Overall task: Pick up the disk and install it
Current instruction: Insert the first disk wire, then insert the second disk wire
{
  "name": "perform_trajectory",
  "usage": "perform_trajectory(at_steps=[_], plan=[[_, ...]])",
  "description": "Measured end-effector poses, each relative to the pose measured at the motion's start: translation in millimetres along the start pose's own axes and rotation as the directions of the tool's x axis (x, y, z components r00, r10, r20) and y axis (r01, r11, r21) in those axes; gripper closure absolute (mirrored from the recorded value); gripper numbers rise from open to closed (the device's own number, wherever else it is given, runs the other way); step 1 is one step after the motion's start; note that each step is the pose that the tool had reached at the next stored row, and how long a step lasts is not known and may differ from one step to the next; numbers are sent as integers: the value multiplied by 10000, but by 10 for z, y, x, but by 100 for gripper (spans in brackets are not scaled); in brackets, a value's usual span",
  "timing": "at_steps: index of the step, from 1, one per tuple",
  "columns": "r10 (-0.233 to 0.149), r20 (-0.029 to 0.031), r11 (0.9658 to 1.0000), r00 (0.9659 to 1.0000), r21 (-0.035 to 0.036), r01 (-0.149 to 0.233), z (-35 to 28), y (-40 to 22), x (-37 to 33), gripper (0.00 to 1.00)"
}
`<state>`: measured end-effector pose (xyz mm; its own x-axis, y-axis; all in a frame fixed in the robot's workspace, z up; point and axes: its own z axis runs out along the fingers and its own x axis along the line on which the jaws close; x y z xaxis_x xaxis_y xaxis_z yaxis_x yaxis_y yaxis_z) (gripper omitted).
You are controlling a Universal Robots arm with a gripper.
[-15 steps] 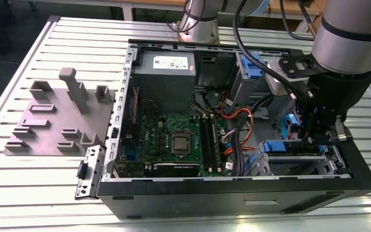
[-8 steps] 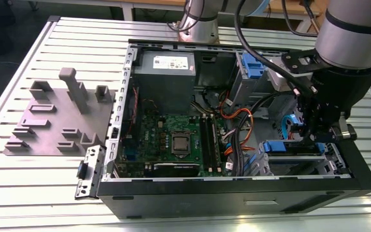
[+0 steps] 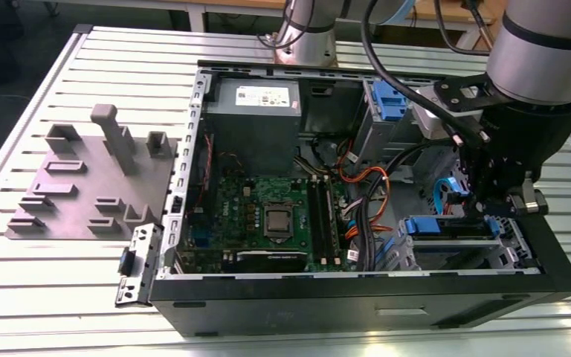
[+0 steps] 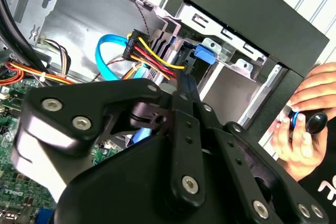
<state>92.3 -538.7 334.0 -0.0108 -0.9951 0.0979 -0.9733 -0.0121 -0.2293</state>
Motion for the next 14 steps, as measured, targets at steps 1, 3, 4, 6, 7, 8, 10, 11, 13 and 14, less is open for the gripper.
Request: perform_trajectory(at_steps=[1, 3, 4, 6, 7, 8, 10, 11, 13, 14], plan=[[0, 0, 10000, 10000, 0, 0, -1, 0, 0, 89], [0, 0, 10000, 10000, 0, 0, -1, 0, 0, 89], [0, 0, 10000, 10000, 0, 0, -1, 0, 0, 89], [0, 0, 10000, 10000, 0, 0, -1, 0, 0, 89], [0, 0, 10000, 10000, 0, 0, -3, -1, 0, 89], [0, 0, 10000, 10000, 0, 0, -4, -1, 0, 89], [0, 0, 10000, 10000, 0, 0, -5, -1, 0, 89], [0, -1, 10000, 10000, 0, 0, -5, -1, 1, 89], [0, 0, 10000, 10000, 0, 0, -5, -1, 1, 89], [0, 0, 10000, 10000, 0, 0, -5, -1, 1, 89]])
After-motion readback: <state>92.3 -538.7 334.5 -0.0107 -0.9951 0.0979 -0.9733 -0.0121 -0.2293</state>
